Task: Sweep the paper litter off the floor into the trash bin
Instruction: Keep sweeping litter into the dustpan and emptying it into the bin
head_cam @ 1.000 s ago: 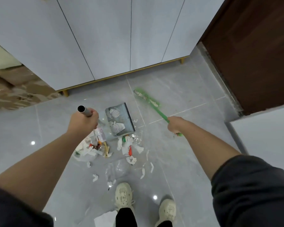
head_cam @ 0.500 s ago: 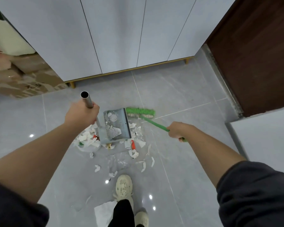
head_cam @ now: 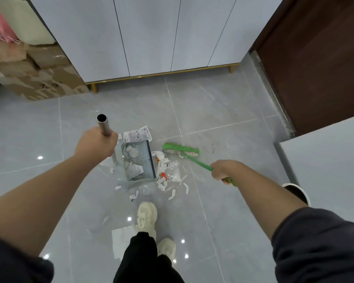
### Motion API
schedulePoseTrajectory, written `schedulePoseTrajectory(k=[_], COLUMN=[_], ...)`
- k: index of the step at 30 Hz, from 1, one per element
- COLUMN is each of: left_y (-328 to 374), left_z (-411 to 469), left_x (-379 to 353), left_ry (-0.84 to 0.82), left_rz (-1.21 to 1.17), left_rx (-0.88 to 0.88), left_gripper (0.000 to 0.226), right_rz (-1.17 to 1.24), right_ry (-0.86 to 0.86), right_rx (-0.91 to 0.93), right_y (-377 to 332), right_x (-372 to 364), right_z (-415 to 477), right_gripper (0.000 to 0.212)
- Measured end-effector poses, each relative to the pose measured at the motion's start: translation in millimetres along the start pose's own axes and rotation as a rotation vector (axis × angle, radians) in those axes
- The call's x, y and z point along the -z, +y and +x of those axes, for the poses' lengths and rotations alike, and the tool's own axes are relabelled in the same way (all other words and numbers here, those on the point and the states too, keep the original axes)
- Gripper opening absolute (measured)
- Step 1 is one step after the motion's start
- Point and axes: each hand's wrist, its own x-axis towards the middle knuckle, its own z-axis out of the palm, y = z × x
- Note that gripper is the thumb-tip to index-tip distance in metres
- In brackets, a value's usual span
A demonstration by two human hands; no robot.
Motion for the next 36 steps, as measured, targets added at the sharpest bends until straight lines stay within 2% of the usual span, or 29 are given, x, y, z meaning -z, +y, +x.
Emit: schedulePoseTrajectory(k=[5, 10, 15, 19, 22, 30, 32, 34, 36], left_y=[-12.4, -10.6, -4.1, 4.9, 10.2, 28.0, 32.8, 34.5, 33.5], left_z=[-8.9, 0.0, 21.0, 53.6, 73.7, 108.9, 115.8, 123.6, 129.9], left_x=[-2.4, 9.6, 11.9, 12.0, 7.9, -14.4, -14.9, -13.4, -10.7], left_ry=[-0.001, -0.013, -0.042, -0.119, -0.160, -0.285, -0.319, -0.334, -0.343], left_rz=[0.044, 0.111, 0.158, 0.181, 0.214, 0.329, 0.326, 0.312, 0.293], left_rx=[0.001, -0.036, -0.089, -0.121, -0.171, -0.205, -0.206, -0.190, -0.169], left_gripper=[0.044, 0.045, 0.041, 0.048, 0.041, 0.039, 0.040, 0.039, 0.039], right_rz=[0.049, 0.181, 0.165, 0.106, 0.108, 0.445, 0.471, 0.630, 0.671], right_ry=[0.064, 0.067, 0.053, 0.018, -0.019, -0.100, -0.130, -0.137, -0.158], right_rx=[0.040, -0.020, -0.099, -0.098, -0.110, -0.060, 0.007, 0.004, 0.013], right_y=[-14.3, -5.2, -10.5, -26.4, -42.9, -115.9, -130.4, -143.9, -156.1], right_x=[-29.3, -25.1, -22.2, -21.1, -15.1, -11.0, -9.3, -0.6, 10.6], right_z=[-0.4, -14.3, -17.1, -23.0, -23.5, -8.8, -7.8, -11.4, -18.7], right_gripper=[0.043, 0.043, 0.028, 0.044, 0.037, 0.025, 0.026, 0.030, 0.030])
